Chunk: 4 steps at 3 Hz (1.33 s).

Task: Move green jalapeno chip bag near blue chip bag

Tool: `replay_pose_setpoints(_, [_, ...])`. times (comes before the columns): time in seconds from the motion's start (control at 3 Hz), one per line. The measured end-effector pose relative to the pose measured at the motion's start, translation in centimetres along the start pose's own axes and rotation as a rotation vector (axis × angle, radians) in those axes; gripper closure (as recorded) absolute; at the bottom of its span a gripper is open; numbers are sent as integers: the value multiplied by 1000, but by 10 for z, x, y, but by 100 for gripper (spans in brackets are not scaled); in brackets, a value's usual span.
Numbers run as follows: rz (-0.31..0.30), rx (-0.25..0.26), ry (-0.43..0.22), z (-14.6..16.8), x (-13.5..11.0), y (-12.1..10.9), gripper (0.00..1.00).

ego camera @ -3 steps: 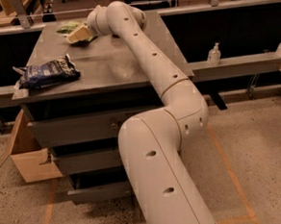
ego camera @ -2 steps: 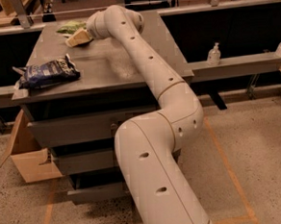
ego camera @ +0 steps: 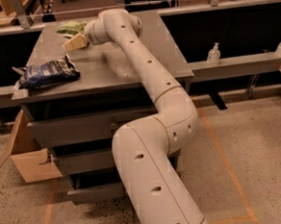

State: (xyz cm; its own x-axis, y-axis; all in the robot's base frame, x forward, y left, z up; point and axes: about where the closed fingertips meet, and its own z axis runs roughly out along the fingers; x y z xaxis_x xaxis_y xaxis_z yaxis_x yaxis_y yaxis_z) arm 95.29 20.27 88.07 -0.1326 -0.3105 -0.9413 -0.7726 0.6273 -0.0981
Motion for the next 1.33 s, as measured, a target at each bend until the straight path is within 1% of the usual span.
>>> replay_pose_setpoints(0.33, [70, -31, -43, 5, -3, 6, 17])
replay_pose_setpoints(0.67, [107, -43, -89, 5, -11, 7, 40])
replay_pose_setpoints(1.0, [99, -51, -107, 2, -17, 8, 72])
replay_pose_setpoints(1.33, [85, -47, -96, -1, -18, 7, 95])
